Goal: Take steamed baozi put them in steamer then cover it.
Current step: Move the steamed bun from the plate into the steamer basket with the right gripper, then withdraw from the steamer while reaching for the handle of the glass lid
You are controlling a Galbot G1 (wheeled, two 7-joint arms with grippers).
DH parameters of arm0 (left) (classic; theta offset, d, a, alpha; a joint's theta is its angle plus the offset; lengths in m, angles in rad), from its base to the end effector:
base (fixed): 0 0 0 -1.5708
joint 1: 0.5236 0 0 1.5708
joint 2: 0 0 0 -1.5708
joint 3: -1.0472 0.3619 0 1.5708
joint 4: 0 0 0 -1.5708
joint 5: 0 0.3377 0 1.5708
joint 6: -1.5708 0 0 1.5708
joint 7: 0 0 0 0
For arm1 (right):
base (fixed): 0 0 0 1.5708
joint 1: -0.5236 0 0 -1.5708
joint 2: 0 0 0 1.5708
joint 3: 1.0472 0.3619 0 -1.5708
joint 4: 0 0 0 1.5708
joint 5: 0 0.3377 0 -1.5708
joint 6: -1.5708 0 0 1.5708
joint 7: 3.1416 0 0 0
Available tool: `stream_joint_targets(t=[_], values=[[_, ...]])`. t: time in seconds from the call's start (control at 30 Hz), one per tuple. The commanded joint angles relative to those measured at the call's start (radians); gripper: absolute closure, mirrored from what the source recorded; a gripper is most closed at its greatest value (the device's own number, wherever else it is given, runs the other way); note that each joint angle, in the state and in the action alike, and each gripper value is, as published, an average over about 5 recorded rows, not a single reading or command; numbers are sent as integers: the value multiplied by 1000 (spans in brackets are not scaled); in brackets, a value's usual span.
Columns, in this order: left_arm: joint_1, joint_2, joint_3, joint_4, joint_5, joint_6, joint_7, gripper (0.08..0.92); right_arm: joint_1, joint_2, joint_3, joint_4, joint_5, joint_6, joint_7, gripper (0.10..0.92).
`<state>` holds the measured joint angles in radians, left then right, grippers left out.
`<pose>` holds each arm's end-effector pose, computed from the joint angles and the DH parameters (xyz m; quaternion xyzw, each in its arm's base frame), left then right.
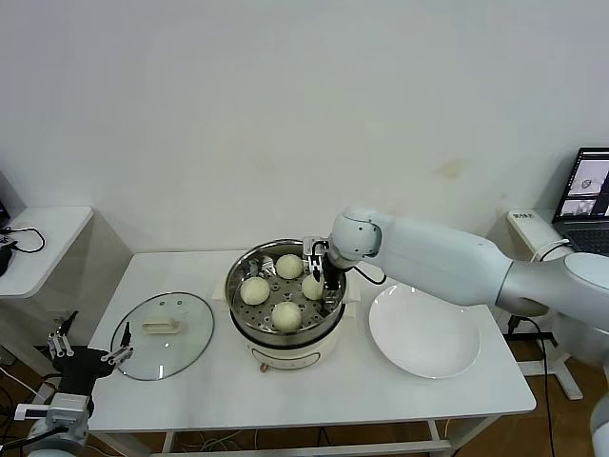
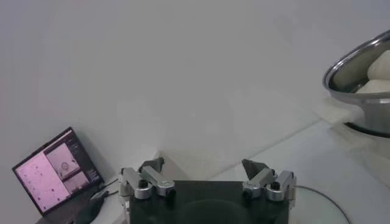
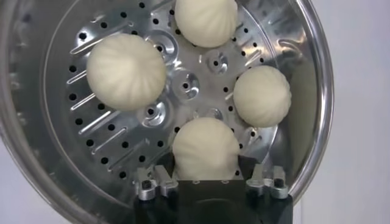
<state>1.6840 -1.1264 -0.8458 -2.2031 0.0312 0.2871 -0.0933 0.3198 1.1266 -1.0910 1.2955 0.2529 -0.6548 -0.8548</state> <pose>0.1427 0.1477 -0.2417 0.0825 -0.9506 -0.2849 0.0911 0.5349 0.0982 -0.1251 0.4923 -0.5960 0.5405 0.3322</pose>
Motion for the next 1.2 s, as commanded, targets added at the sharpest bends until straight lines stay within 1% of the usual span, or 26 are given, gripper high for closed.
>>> stream_joint_targets(t=[0.03,0.3,0.4,0.57,0.63,0.73,0.83,0.97,1.1,1.2], values=[[-1,0,0,-2,1,0,-1,177,17,-51,50,53,37,-3,15,204],[0,-1,2,-7,2,0,0,177,28,-129,137,115,116,-10,83,203],[2,-1,1,-11,2,0,0,177,11,-165,183,160,170,-14,150,203],[-2,-2,0,-7,-1,-2,0,177,-62,-230,274,270,328,21,382,202],[-5,-4,1,0,-9,-6,0,177,-115,-256,323,315,349,60,488,203],[-13,-7,4,14,-33,-22,-5,177,-244,-293,430,370,350,158,633,203],[-23,-12,8,26,-55,-43,-15,177,-412,-317,578,404,332,279,735,202],[-30,-24,18,37,-74,-82,-33,177,-691,-309,839,429,228,453,813,203],[-34,-41,31,59,-75,-123,-50,177,-962,-266,1088,442,85,638,836,202],[-37,-51,43,82,-59,-142,-57,177,-1167,-204,1267,457,-17,747,830,203]])
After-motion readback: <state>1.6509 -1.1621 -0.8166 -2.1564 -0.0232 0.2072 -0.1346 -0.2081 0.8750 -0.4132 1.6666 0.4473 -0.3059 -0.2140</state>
